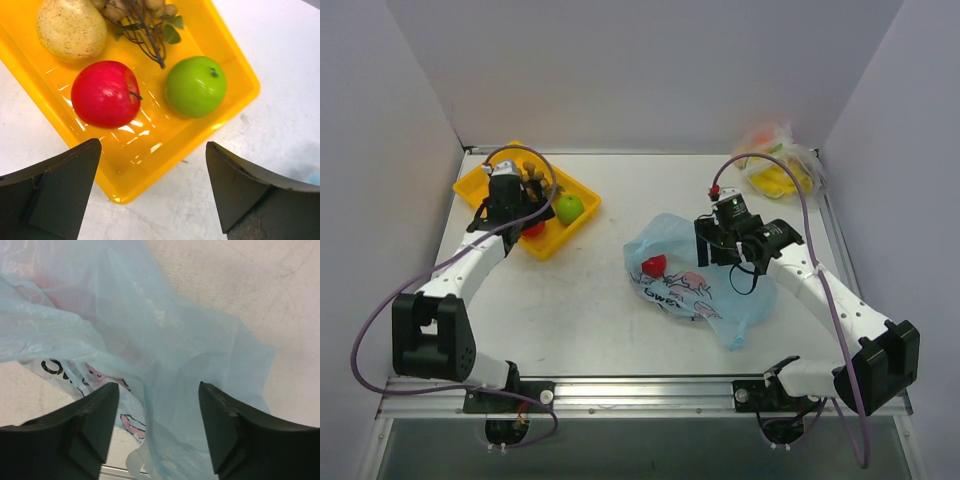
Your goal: Untie the knot of the plastic bag and take out the fruit
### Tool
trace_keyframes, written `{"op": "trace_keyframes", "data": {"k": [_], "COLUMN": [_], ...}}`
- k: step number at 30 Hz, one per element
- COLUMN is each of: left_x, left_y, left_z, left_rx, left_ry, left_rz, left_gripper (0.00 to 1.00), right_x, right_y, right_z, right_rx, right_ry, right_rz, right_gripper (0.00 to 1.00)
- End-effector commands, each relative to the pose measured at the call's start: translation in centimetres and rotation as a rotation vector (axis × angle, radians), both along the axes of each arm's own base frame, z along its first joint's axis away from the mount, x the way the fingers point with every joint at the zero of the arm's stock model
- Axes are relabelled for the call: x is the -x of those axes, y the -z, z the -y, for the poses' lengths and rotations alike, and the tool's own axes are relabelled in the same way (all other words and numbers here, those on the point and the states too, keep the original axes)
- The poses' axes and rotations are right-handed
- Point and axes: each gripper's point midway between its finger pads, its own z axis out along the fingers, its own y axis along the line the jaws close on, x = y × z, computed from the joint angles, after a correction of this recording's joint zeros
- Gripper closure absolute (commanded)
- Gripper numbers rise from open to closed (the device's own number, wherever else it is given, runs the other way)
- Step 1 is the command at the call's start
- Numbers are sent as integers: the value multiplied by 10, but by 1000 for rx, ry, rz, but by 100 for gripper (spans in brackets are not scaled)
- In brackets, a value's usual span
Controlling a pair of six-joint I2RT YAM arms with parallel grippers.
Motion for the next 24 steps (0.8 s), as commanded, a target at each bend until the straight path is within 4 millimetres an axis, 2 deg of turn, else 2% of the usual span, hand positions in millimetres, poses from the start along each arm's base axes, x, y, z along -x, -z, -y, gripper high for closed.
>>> {"op": "trace_keyframes", "data": {"k": [1, 2, 4, 5, 6, 7, 8, 10, 11, 14, 15, 17, 18, 20, 23, 24], "left_x": [23, 30, 50, 57, 64, 74, 84, 98, 108, 125, 129, 133, 136, 135, 131, 130], "left_y": [-44, -47, -55, -59, -59, -68, -56, -60, -48, -40, -40, -41, -34, -36, -40, -41], "left_z": [17, 22, 34, 39, 44, 51, 53, 61, 64, 67, 67, 69, 70, 72, 74, 75], "left_rx": [-45, -60, -62, -63, -60, -59, -75, -80, -100, -122, -122, -111, -108, -105, -113, -115], "left_ry": [101, 137, 198, 231, 257, 296, 329, 388, 424, 475, 480, 481, 486, 490, 498, 502], "left_rz": [98, 104, 139, 155, 165, 199, 183, 214, 194, 194, 199, 226, 222, 231, 245, 248], "left_gripper": [3, 3, 3, 3, 3, 3, 3, 2, 2, 3, 3, 3, 3, 2, 3, 3], "right_x": [2, 0, 5, 4, 3, 5, 9, 4, 3, -11, -15, -18, -19, -20, -22, -26], "right_y": [-28, -39, -48, -61, -65, -67, -69, -81, -85, -93, -88, -92, -86, -83, -59, -44], "right_z": [-9, -15, -25, -31, -34, -36, -44, -53, -57, -65, -69, -81, -88, -99, -113, -116], "right_rx": [-25, -40, -29, -27, 9, 33, 48, 81, 87, 122, 132, 115, 109, 92, 94, 114], "right_ry": [-89, -117, -215, -260, -315, -354, -404, -491, -517, -564, -582, -653, -685, -740, -830, -853], "right_rz": [48, 69, 76, 102, 116, 113, 114, 139, 146, 170, 157, 161, 139, 129, 67, 29], "right_gripper": [28, 19, 11, 6, 4, 2, 0, 0, 0, 0, 0, 0, 0, 0, 0, 0]}}
